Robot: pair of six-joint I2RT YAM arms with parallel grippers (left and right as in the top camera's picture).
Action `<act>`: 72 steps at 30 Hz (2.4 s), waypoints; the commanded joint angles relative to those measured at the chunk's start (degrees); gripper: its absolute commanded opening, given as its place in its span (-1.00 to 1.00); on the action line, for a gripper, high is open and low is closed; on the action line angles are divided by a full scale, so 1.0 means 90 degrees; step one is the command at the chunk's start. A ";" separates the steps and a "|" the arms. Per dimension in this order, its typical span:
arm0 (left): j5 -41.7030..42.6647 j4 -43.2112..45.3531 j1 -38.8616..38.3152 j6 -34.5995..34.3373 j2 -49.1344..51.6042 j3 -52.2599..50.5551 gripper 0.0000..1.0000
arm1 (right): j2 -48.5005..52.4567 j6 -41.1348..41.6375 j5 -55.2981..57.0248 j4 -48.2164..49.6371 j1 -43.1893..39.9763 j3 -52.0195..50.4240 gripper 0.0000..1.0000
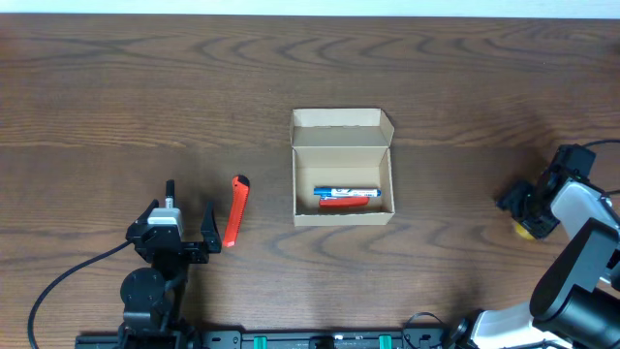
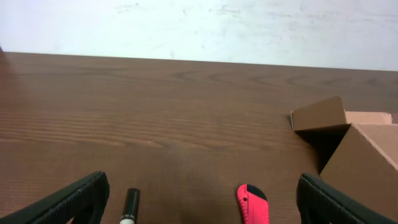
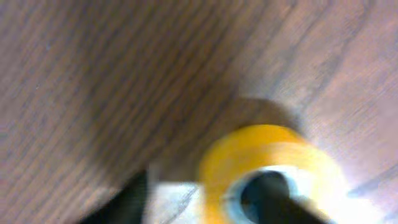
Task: Pack container
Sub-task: 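Move the right gripper to the yellow tape roll and grasp it, then carry the yellow tape into the box and release it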
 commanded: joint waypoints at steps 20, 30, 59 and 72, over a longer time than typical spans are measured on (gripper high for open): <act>0.0027 -0.0051 0.0019 -0.0049 -0.0034 -0.0194 0.90 | -0.0935 -0.3245 -0.3373 -0.1052 0.2285 0.1683 -0.97; 0.0024 -0.0051 0.0019 -0.0046 -0.0034 -0.0194 0.91 | -0.0969 -0.7847 -0.2339 -0.3487 0.5275 0.3932 -0.98; 0.0022 -0.0051 0.0019 -0.0044 -0.0034 -0.0194 0.90 | 0.1899 -0.9568 -0.1948 -0.3534 0.6268 0.3951 -0.97; -0.0029 -0.0046 0.0019 -0.0041 -0.0034 -0.0194 0.91 | 0.1914 -0.9272 -0.2178 -0.3565 0.6258 0.3959 -0.04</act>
